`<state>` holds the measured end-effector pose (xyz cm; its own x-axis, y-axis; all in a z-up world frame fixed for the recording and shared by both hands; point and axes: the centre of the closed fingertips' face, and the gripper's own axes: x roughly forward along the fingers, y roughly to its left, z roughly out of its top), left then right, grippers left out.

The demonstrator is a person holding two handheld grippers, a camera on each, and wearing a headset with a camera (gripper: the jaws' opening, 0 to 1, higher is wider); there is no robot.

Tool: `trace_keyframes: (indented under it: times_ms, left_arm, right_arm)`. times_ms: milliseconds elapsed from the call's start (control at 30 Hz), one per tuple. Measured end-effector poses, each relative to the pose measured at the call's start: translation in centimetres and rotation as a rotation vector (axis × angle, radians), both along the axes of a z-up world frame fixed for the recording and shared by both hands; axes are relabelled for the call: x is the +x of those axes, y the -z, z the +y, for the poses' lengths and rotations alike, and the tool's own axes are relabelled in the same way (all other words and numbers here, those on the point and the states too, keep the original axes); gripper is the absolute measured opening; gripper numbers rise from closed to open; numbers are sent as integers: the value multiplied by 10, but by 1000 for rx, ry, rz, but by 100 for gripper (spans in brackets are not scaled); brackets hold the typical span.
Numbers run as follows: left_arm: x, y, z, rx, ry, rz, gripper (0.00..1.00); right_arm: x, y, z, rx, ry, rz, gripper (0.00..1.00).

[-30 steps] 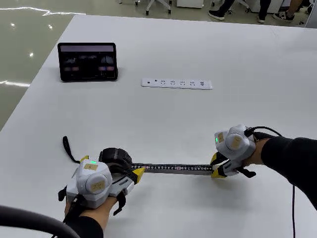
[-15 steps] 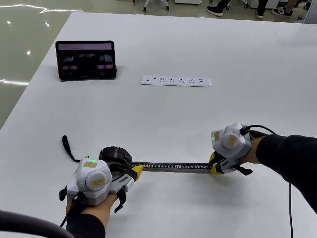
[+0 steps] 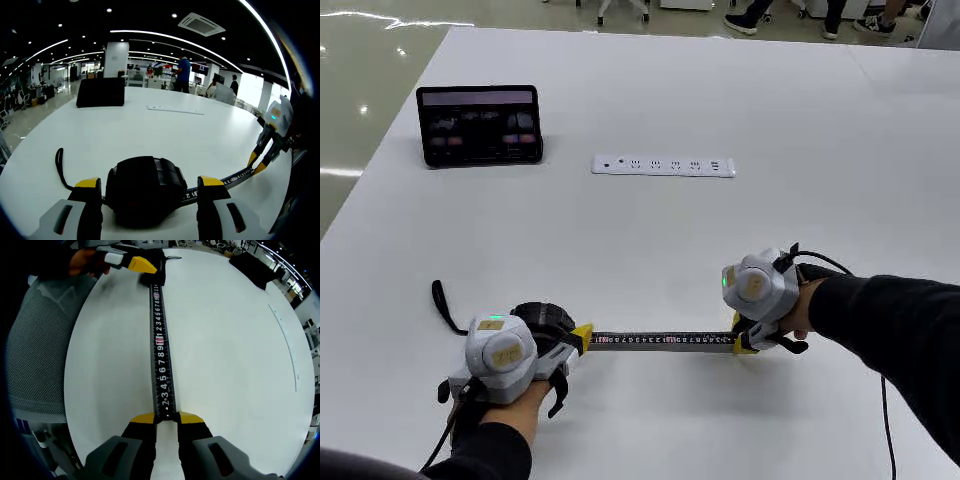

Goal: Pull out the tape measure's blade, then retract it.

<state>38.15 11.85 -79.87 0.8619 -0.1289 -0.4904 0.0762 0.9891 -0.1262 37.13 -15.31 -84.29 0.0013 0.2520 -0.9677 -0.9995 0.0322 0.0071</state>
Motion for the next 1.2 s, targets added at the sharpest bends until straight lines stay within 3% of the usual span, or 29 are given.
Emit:
trace_keyframes:
  times_ms: [67, 100, 133, 233, 467, 1200]
  left_arm:
    - [0, 3, 0, -16, -2, 19, 70]
    - [-1, 7, 1, 6, 4, 42, 68]
    - [0, 7, 2, 24, 6, 37, 67]
    - [0, 9, 2, 11, 6, 45, 65]
    - [-1, 11, 2, 42, 28, 64, 62]
    - [0, 13, 3, 7, 34, 98, 61]
  right_arm:
    - [0, 0, 0, -2, 6, 2, 11]
    - [0, 0, 0, 0, 10, 3, 11]
    - [0, 0, -1, 1, 12, 4, 11]
    - [-1, 0, -1, 1, 20, 1, 11]
    - [0, 1, -1, 15, 33, 1, 11]
    - [1, 1, 2, 37, 47, 2, 11]
